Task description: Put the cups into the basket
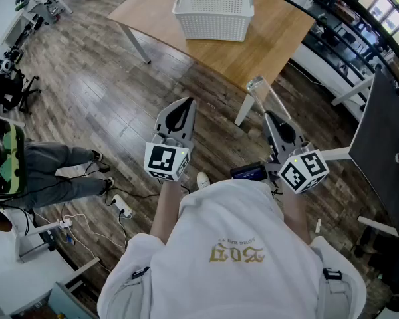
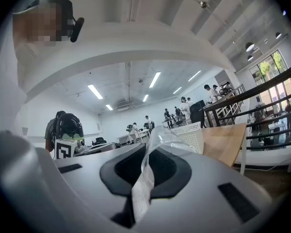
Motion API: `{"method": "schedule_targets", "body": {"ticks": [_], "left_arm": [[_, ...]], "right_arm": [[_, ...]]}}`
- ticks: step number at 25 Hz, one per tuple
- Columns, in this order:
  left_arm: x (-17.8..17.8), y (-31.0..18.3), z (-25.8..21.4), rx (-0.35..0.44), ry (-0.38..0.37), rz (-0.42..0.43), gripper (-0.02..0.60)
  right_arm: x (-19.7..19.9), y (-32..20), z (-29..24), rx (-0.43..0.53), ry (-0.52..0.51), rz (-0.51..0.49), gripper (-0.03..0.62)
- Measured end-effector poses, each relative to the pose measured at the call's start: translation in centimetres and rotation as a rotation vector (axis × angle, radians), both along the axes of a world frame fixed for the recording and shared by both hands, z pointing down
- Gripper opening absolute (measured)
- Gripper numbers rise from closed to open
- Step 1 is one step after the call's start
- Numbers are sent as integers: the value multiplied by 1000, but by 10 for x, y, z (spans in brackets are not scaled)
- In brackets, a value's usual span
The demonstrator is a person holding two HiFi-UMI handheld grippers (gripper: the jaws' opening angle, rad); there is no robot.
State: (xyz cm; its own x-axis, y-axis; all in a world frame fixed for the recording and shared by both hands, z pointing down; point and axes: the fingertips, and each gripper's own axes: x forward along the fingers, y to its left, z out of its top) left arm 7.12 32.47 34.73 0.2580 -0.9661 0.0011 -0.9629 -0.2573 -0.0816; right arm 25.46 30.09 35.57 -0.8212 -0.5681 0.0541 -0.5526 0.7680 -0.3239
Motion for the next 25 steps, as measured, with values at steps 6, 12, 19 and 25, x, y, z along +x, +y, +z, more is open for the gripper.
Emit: {"method": "schedule_targets", "body": {"ticks": [6,12,19,25], "left_arm": [[7,0,-3,6,-14,-4,6],[14,-1,-4,3,-10,-15,6],[23,1,-5,7,-10,-37,6],[40,6,-2,10,-14,-62,6]], "right_arm": [[8,0,0,-17,-10,16,25],[15,-3,-4,-23,-29,6,25],[28,-8,-10,-25,-84,-11,25],[42,-12,-7,-29,-77,-45,25]]}}
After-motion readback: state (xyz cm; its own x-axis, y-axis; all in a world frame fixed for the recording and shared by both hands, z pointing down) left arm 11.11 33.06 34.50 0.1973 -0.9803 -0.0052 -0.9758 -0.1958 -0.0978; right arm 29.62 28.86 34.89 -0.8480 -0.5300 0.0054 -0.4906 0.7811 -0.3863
